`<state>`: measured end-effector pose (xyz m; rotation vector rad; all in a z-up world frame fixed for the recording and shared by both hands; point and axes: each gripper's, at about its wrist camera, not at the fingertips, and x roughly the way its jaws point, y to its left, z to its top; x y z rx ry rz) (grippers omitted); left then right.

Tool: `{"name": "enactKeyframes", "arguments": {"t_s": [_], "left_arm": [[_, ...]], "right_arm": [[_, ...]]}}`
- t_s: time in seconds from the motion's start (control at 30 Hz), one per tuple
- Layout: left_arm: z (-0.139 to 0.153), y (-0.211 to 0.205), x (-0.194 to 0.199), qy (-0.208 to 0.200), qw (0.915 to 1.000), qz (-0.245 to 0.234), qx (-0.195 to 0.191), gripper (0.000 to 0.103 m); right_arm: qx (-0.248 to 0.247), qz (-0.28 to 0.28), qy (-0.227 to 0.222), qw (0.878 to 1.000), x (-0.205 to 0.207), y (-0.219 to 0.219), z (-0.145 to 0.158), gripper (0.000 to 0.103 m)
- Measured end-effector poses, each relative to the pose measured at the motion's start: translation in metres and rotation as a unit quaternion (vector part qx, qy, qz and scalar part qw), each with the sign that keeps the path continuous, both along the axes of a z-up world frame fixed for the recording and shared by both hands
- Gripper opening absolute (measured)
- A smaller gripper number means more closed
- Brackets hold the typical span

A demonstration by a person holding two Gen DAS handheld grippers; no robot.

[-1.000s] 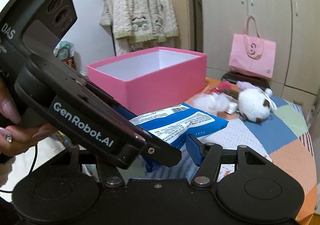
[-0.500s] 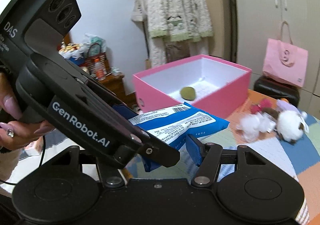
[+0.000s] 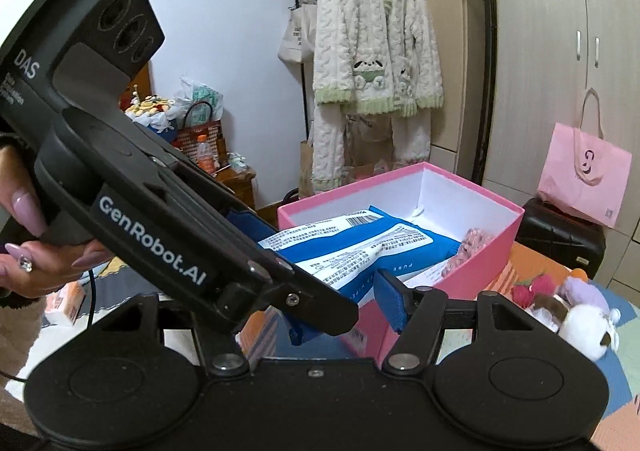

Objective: Organize soft objects
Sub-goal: 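Lift the blue wet-wipes pack with the left tool and carry it over the box, then lower the wet-wipes pack into the box and open the left tool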

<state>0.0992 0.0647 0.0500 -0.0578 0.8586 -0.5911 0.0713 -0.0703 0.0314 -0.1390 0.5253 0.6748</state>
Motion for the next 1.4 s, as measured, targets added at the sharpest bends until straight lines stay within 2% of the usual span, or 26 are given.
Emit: {"name": "enactKeyframes", "arguments": {"t_s": [0.27,0.53,0.73,1.0,1.13,1.23,1.4], "left_arm": [[-0.014,0.011,0.053,0.005,0.9999,0.004,-0.010,0.063],[-0.050,0.017,0.121,0.060,0.9978,0.013,-0.025,0.063],[-0.076,0.017,0.157,0.101,0.9941,0.016,-0.036,0.063],[-0.097,0.013,0.170,0.145,0.9886,0.024,-0.033,0.065],[-0.091,0.011,0.159,0.111,0.9932,0.032,-0.013,0.072],[-0.077,0.010,0.147,0.076,0.9966,0.031,0.000,0.078],[-0.052,0.012,0.127,0.034,0.9989,0.030,0.011,0.079]], "right_arm": [[-0.007,-0.006,0.007,1.000,0.051,0.006,-0.006,0.069],[-0.023,0.002,0.058,0.998,0.117,0.009,-0.028,0.069],[-0.051,0.010,0.092,0.994,0.152,0.011,-0.046,0.068],[-0.103,0.013,0.118,0.988,0.158,0.020,-0.056,0.068],[-0.126,0.009,0.107,0.986,0.154,0.025,-0.057,0.069],[-0.126,0.007,0.107,0.986,0.149,0.022,-0.053,0.074],[-0.115,0.006,0.090,0.989,0.136,0.013,-0.039,0.075]]}}
